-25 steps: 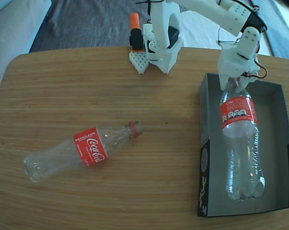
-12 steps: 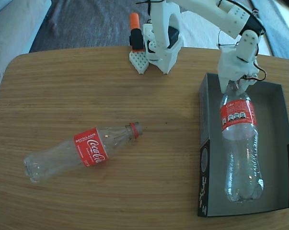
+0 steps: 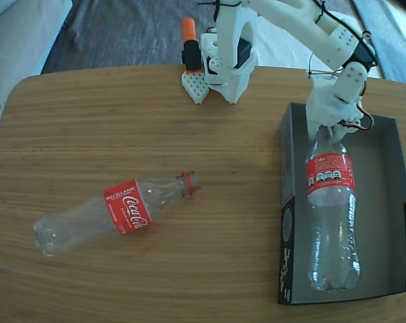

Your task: Grasp the bottles and put them in the box.

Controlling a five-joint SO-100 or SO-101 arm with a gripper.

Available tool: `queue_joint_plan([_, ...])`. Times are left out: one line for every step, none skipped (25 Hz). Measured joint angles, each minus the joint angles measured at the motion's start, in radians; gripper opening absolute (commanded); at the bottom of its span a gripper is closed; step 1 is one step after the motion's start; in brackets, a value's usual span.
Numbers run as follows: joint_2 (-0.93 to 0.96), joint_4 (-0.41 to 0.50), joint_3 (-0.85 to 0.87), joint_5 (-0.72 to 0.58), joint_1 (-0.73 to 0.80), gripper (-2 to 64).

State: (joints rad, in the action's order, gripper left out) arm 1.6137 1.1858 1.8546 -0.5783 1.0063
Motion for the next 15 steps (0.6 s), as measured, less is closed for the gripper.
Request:
queue_joint_plan([0.000, 0.000, 0.000, 0.003, -0.002, -0.1])
queue_joint_plan([0.000, -0.006, 0.000, 0.008, -0.003, -0.1])
queue_joint_plan([0.000, -0.017, 0.000, 0.008, -0.005, -0.1])
queue_joint_plan([0.000, -0.025, 0.000, 0.006, -0.006, -0.1])
queue_joint_plan([0.000, -0.029, 0.000, 0.008, -0.003, -0.1])
queue_joint_plan([0.000, -0.037, 0.000, 0.008, 0.000, -0.1])
queue_joint_plan([0.000, -0.040, 0.002, 0.003, 0.005, -0.1])
queue_joint_plan([0.000, -0.040, 0.003, -0.002, 0.006, -0.1])
queue_joint_plan([0.000, -0.040, 0.005, 0.002, 0.006, -0.1])
queue_joint_plan([0.000, -0.040, 0.005, 0.005, 0.006, -0.1])
queue_joint_plan([0.000, -0.040, 0.006, 0.006, 0.003, -0.1])
queue_joint_plan([0.000, -0.040, 0.012, 0.006, 0.002, -0.1])
queue_joint_plan([0.000, -0.040, 0.018, 0.006, 0.002, -0.1])
queue_joint_plan([0.000, -0.040, 0.020, 0.006, 0.000, -0.1])
queue_joint_plan([0.000, -0.040, 0.020, 0.008, 0.000, 0.2])
